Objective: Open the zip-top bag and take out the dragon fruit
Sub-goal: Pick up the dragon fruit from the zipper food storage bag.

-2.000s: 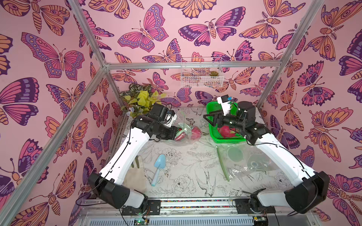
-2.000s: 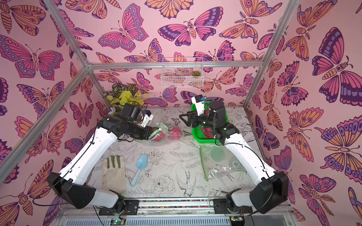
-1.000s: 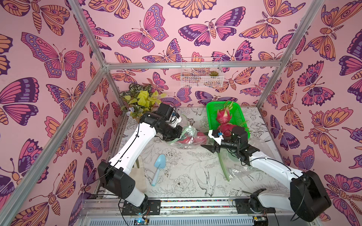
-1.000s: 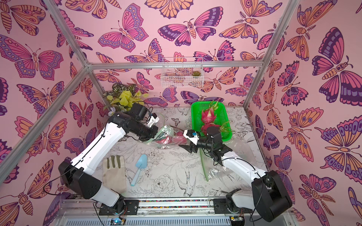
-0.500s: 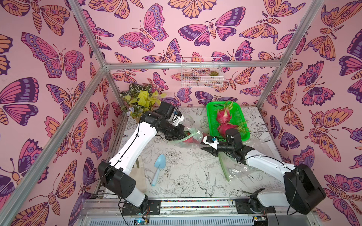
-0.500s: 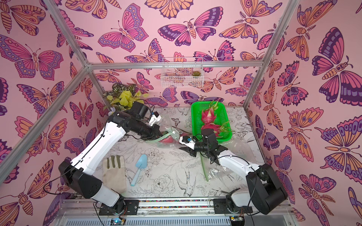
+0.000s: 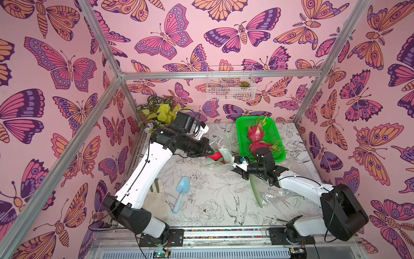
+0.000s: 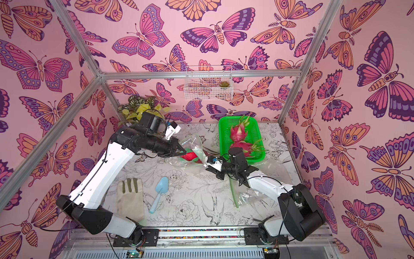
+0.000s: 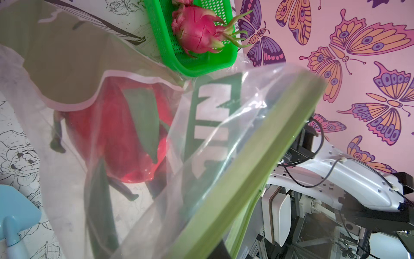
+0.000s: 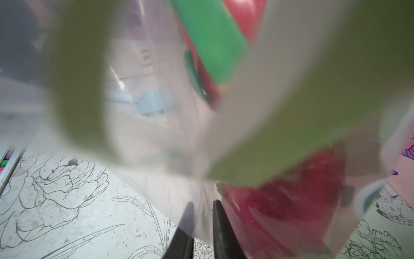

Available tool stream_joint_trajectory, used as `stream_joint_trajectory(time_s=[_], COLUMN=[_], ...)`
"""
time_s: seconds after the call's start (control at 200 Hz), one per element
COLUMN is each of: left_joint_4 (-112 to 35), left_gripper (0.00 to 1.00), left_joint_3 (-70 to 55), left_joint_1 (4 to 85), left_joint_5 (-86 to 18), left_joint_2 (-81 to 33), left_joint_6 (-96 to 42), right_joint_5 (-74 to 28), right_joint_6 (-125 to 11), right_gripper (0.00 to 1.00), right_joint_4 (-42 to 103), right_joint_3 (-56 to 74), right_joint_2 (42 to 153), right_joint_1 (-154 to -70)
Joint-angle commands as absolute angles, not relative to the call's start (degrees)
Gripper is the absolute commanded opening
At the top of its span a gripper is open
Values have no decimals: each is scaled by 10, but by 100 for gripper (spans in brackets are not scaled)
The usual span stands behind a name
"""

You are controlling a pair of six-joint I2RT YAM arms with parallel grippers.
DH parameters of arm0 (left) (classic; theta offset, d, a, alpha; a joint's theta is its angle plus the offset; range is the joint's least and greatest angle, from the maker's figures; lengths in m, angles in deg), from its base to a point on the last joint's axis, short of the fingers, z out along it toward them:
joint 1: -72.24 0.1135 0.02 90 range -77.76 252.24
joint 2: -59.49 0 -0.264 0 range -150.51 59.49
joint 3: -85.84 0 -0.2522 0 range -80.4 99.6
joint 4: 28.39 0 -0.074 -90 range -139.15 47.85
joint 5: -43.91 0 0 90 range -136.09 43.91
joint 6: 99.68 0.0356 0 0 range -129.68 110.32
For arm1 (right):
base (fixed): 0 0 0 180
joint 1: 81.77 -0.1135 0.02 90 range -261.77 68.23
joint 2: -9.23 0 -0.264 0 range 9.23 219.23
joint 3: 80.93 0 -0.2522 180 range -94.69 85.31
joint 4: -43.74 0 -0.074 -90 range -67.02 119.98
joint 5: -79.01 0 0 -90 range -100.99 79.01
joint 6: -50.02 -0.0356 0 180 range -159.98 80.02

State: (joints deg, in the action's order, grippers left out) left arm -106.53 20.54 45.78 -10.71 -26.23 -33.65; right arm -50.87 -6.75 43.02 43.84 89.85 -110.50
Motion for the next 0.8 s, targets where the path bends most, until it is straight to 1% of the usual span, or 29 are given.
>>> stream_joint_trajectory(time_s=[0.0, 0.115, 0.185, 0.23, 0.29, 0.381, 0.471, 0.646, 0.796], left_joint_4=[-1018, -1005, -1001, -991, -974, -953, -957, -1004, -1007], left_gripper=[0, 0, 0, 0, 0, 0, 0, 0, 0], left_joint_3=[232, 228, 215, 200, 177, 144, 134, 147, 156], left_joint_1=[463, 464, 465, 466, 467, 461, 458, 465, 459], left_joint_5=[-78, -48, -80, -71, -65, -82, -84, -87, -96], left_joint_2=[-226, -218, -207, -204, -204, -203, -203, -223, -228], left_joint_6=[-342, -350, -356, -358, -374, -394, -376, -324, -314], right_joint_5=[-494, -490, -490, -491, -494, -488, -486, -495, -505], right_joint_6=[-64, -66, -70, -78, -88, -115, -131, -173, -217], right_gripper=[17, 17, 18, 20, 25, 41, 47, 51, 54], right_joint_4=[403, 401, 402, 403, 404, 379, 357, 341, 320], right_joint_3=[424, 425, 424, 423, 422, 409, 407, 405, 376], right_joint_2=[905, 908, 907, 903, 894, 868, 829, 752, 732], right_joint_1=[-1107, -1107, -1107, -1107, -1107, -1106, -1100, -1087, -1085])
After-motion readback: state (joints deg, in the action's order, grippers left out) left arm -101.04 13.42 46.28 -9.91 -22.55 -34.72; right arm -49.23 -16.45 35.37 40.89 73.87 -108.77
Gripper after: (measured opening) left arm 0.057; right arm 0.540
